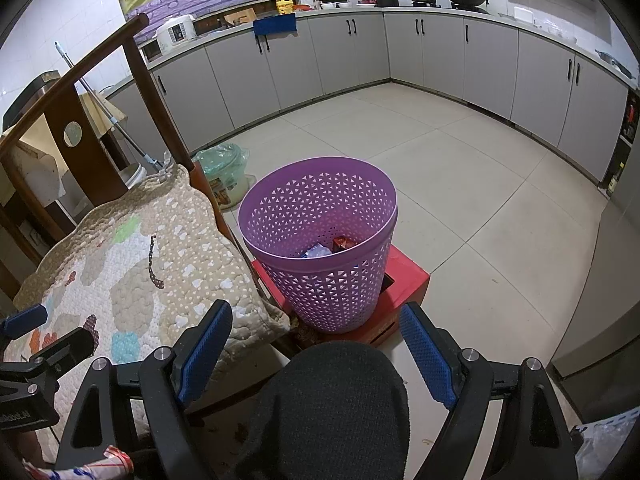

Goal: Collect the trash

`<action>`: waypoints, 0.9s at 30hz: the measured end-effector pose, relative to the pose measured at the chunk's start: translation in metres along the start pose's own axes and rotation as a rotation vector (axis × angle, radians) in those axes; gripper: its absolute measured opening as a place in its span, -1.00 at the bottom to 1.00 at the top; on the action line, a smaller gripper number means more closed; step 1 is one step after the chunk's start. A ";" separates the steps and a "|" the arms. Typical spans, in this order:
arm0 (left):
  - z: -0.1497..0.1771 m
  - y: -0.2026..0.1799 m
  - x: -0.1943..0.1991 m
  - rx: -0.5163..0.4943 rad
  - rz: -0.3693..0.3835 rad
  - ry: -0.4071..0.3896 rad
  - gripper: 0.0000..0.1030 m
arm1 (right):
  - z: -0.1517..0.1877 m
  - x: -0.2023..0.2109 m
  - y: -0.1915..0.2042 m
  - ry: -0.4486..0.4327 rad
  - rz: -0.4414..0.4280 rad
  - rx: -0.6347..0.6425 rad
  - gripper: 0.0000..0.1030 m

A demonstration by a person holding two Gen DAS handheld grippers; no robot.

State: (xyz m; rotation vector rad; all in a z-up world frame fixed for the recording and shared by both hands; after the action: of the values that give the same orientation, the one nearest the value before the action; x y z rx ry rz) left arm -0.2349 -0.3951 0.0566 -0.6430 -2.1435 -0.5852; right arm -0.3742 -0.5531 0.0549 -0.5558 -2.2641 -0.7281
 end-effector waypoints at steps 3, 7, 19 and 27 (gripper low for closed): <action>0.000 0.000 0.000 -0.001 0.002 0.001 1.00 | 0.000 0.000 0.000 0.000 -0.001 0.000 0.73; -0.001 -0.001 0.000 -0.001 0.001 0.001 1.00 | 0.001 0.000 0.000 0.000 -0.001 0.000 0.73; -0.008 -0.011 -0.007 -0.044 0.007 -0.007 1.00 | 0.000 0.001 -0.001 0.000 0.004 -0.007 0.73; -0.038 -0.026 -0.019 -0.074 0.014 -0.049 1.00 | -0.011 0.004 -0.017 -0.027 0.028 -0.023 0.73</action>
State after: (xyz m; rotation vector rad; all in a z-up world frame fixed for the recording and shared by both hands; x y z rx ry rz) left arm -0.2195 -0.4420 0.0580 -0.7192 -2.1693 -0.6493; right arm -0.3816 -0.5719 0.0585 -0.6101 -2.2708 -0.7372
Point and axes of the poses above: each gripper's, at about its wrist camera, not at the fingertips, and x roughly against the way its jaws point, y to its left, z to its underside, the point moved 10 cm from there along -x, roughly the way its jaws point, and after that the axes turned 11 degrees about -z, right-handed, at the moved point
